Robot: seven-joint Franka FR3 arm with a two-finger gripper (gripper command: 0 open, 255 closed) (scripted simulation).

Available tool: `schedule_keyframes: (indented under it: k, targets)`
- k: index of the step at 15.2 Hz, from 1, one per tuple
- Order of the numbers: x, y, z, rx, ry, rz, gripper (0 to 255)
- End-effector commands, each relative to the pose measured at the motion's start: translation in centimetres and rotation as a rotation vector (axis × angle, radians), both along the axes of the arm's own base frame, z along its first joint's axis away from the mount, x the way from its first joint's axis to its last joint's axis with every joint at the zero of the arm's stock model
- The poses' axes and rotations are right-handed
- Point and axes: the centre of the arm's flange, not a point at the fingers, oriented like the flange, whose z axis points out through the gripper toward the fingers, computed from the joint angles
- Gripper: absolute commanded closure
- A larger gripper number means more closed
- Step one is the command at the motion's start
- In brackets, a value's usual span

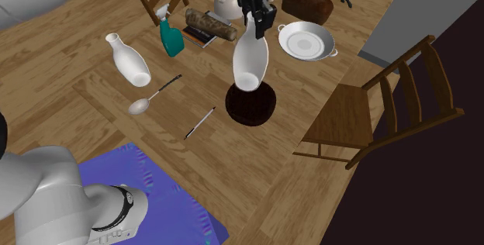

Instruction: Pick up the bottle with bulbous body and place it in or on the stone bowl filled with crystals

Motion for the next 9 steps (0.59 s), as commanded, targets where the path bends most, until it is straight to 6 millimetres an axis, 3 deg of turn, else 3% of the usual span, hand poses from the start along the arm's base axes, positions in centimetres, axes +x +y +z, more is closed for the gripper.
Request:
schedule_keyframes:
  k: [1,9]
  targets:
    - [0.0,0.0,-1.0,0.0,-0.001,0.0,255]
    - [0.0,0.0,-5.2,0.0,-0.001,0.0,255]
